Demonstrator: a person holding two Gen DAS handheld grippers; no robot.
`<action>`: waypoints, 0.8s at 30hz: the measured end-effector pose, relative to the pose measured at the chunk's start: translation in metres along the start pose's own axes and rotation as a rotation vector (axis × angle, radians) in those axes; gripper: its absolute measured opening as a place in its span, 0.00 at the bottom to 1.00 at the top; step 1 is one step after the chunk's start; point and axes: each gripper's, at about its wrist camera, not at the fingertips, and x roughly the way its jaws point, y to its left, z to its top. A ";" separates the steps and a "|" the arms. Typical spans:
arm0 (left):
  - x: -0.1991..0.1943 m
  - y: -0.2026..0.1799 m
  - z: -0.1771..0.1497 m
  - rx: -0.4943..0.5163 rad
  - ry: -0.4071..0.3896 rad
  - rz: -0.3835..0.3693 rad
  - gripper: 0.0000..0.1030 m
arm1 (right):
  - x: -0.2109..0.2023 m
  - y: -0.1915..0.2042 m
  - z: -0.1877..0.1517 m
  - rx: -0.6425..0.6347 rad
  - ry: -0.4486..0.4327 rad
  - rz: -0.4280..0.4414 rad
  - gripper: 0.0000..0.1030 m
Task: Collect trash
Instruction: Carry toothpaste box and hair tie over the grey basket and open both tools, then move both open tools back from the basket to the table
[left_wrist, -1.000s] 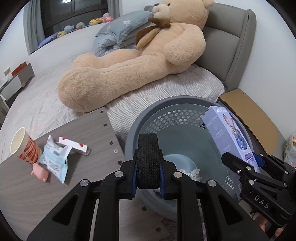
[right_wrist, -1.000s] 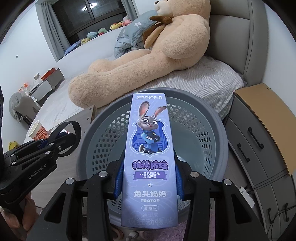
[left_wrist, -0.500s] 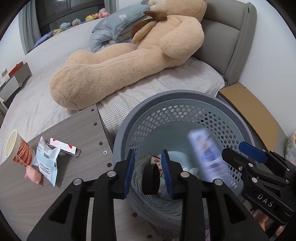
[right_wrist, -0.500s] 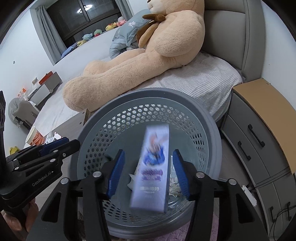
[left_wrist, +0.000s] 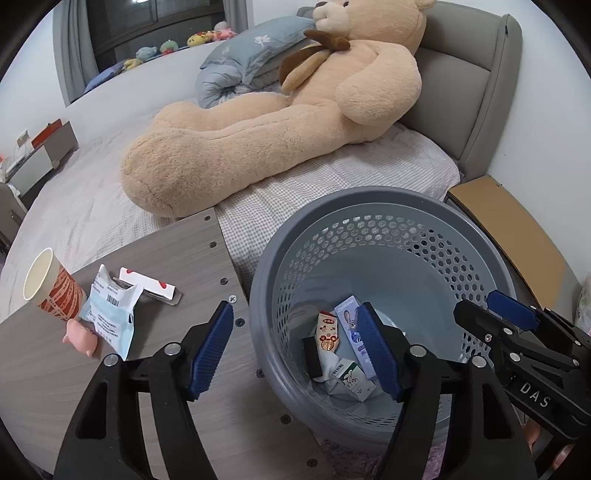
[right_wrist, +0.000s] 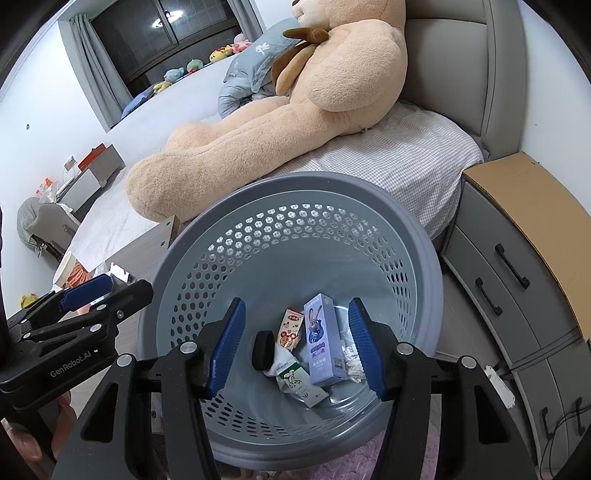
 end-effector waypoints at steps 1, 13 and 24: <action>-0.001 0.002 -0.001 -0.005 -0.002 0.001 0.71 | 0.000 0.001 -0.001 0.000 0.002 0.001 0.54; -0.013 0.017 -0.008 -0.039 -0.018 0.012 0.79 | -0.004 0.012 -0.007 -0.022 0.006 0.004 0.61; -0.032 0.051 -0.022 -0.088 -0.043 0.064 0.84 | -0.009 0.039 -0.008 -0.071 0.001 0.033 0.64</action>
